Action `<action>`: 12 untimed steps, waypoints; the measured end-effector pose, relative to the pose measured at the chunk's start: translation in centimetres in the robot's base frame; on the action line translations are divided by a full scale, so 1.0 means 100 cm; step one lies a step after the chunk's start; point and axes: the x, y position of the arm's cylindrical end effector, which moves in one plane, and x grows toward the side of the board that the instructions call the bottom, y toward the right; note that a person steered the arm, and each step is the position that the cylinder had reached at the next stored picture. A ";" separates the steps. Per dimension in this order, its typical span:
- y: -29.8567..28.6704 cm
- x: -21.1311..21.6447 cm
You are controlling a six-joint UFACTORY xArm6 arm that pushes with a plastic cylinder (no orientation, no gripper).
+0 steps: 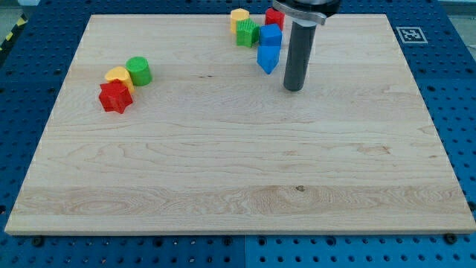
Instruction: Move the red circle towards the yellow hexagon
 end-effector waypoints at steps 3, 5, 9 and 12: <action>-0.014 -0.038; -0.046 -0.050; -0.062 -0.117; -0.032 -0.039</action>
